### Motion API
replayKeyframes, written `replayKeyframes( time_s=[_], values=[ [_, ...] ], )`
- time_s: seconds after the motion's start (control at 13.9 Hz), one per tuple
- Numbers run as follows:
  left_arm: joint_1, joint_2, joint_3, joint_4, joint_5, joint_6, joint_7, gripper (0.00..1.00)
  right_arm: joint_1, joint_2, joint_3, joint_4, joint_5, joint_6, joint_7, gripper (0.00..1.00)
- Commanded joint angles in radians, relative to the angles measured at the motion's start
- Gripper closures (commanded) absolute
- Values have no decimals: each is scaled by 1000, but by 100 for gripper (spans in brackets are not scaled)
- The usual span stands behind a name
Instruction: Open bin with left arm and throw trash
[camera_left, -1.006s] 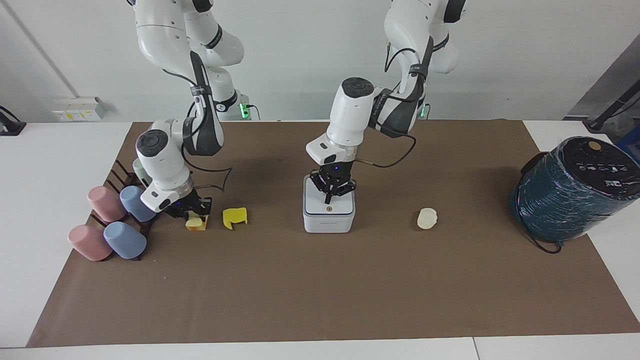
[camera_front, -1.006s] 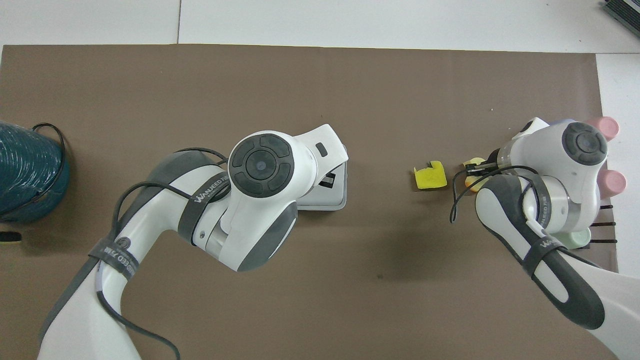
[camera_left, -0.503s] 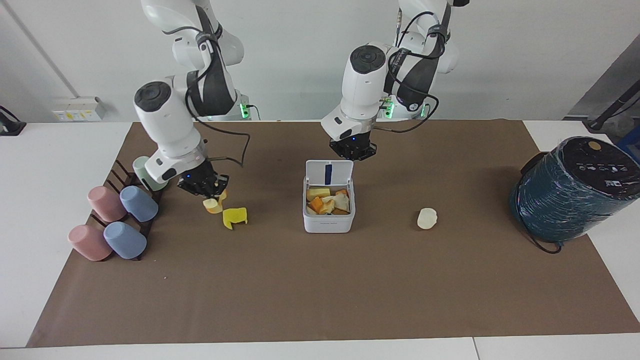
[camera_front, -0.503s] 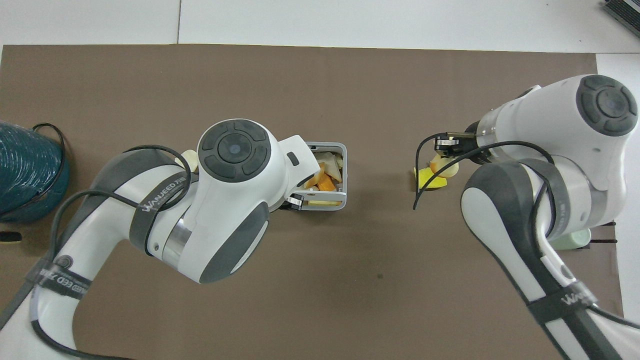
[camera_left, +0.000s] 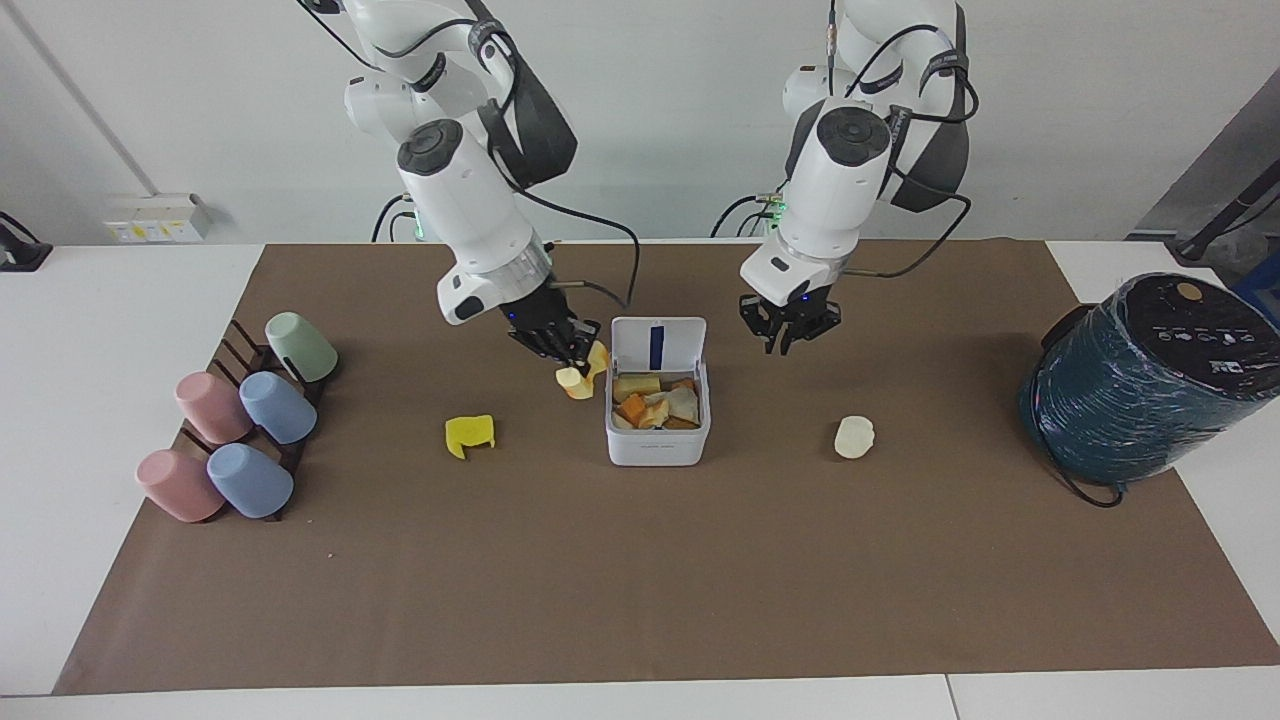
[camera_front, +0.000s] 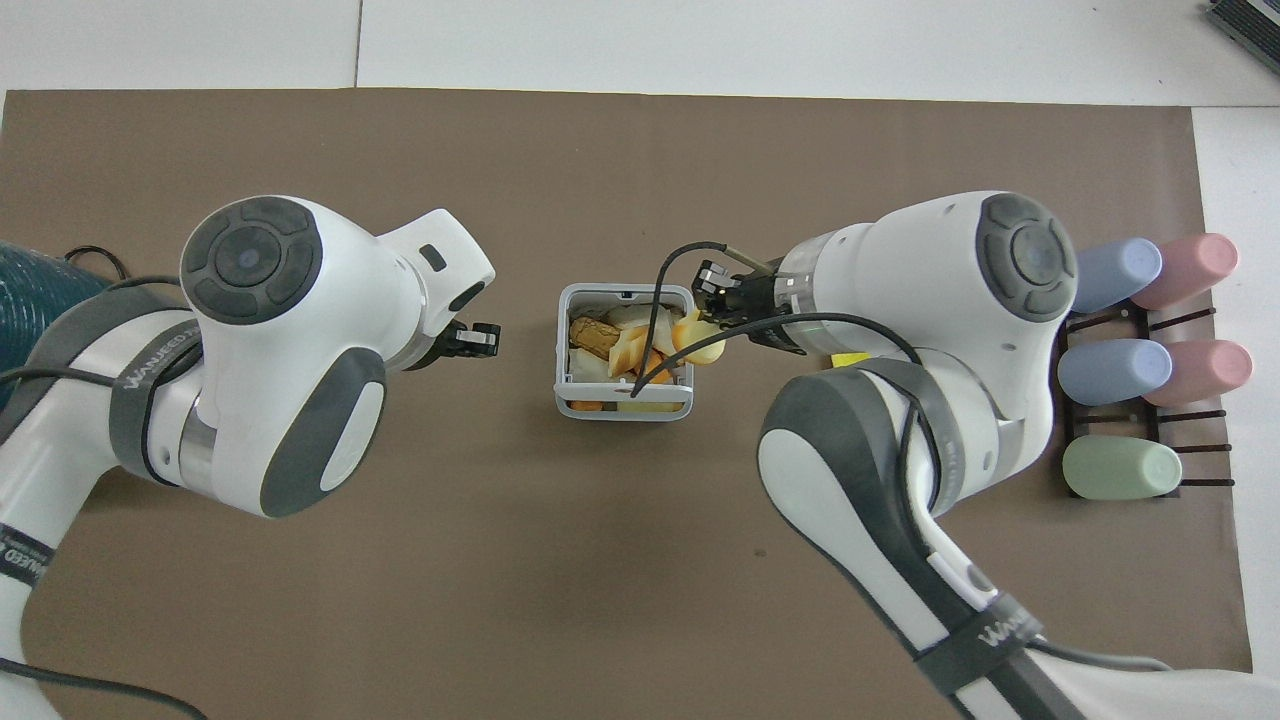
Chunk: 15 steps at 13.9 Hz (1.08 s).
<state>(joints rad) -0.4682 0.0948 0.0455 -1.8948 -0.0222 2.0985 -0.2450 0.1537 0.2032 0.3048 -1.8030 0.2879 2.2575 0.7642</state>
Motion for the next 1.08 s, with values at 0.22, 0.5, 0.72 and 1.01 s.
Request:
replayKeyframes(
  time_s=[0.22, 0.5, 0.72, 1.01],
  values=[
    [117, -21, -9, -148, 24, 236, 88, 0, 73, 82, 5, -7, 22, 123, 80, 67],
    [163, 40, -7, -210, 24, 351, 156, 0, 78, 81, 4, -6, 17, 137, 76, 0],
    [175, 85, -7, -227, 24, 420, 156, 0, 58, 61, 0, -1, 10, 129, 70, 0],
    [197, 158, -6, -227, 76, 501, 159, 0, 67, 55, 2, -2, 5, 135, 76, 0]
  ],
)
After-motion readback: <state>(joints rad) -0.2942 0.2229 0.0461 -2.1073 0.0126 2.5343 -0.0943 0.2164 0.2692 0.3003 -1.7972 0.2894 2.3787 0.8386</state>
